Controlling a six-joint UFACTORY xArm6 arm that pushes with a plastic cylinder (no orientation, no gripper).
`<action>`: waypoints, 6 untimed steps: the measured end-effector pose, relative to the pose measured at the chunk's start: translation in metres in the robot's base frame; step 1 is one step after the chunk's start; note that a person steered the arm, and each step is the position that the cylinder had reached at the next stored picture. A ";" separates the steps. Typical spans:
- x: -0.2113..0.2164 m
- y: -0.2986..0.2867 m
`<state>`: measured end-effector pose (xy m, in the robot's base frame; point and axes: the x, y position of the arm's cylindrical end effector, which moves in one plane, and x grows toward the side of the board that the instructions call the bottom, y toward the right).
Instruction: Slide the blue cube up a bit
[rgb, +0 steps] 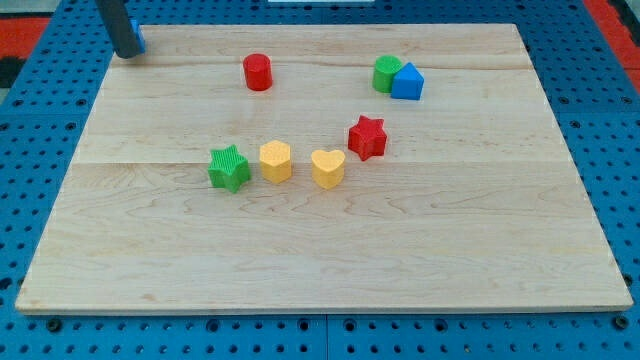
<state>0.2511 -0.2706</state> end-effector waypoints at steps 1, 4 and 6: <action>0.013 -0.020; -0.039 -0.023; -0.030 -0.034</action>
